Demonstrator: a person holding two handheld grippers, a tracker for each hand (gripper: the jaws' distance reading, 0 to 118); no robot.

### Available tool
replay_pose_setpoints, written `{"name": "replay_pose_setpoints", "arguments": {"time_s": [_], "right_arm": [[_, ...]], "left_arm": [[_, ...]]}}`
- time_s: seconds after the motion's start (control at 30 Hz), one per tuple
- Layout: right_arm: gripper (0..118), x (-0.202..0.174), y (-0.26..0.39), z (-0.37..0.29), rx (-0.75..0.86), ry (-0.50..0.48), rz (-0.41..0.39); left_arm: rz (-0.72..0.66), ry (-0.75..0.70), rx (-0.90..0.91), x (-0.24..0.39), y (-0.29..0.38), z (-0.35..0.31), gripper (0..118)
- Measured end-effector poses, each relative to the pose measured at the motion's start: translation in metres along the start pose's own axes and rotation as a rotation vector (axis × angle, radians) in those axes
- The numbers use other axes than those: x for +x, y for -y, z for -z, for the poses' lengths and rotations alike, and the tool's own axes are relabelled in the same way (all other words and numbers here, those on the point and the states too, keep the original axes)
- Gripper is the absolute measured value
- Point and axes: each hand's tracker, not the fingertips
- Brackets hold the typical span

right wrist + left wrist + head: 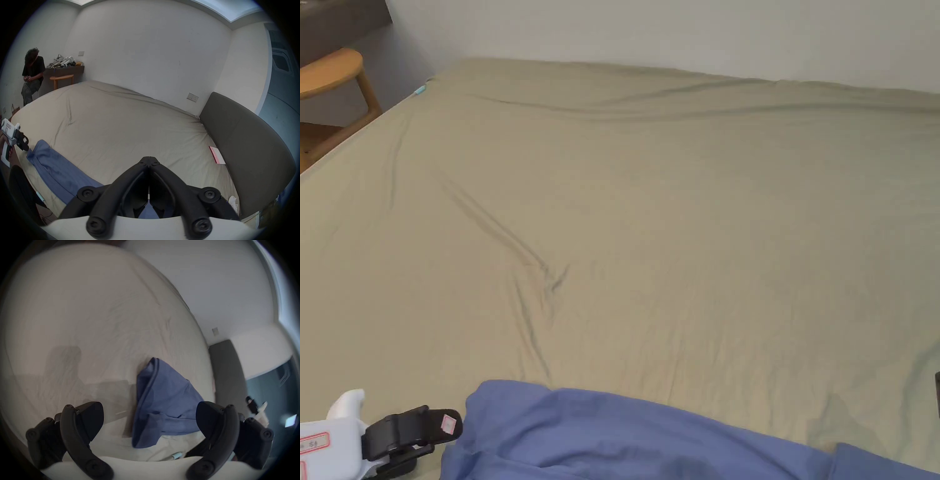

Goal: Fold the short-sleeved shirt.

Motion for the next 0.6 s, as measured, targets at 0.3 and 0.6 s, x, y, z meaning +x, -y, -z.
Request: {"name": "replay_pose_setpoints", "arguments": {"time_s": [0.3,0.6], "right_arm": [[2,-0.011,-0.001,-0.004,-0.029,-0.020,-0.011],[2,-0.013,-0.009,-0.015,-0.007,-0.043,-0.035]], "left_arm": [[-0.180,0.270,-0.015,0.026,0.027,0.033,112],[-0.176,0.165,-0.054,0.028,0.029,0.079,10]]}}
